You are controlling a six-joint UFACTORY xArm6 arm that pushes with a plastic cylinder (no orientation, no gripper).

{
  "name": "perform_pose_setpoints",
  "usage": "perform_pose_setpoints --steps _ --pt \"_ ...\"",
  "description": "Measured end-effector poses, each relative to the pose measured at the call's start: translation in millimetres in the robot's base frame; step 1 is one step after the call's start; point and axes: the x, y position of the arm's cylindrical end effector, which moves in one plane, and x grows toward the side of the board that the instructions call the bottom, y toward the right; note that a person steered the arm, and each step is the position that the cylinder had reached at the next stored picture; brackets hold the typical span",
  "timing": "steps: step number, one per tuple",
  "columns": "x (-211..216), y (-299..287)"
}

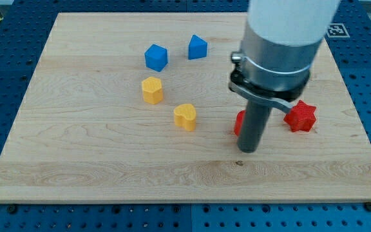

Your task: Point at the red star

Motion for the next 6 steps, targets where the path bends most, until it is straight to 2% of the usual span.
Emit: perform_pose_setpoints --steps 3,6 --pt "6 148" --pt "-35 161"
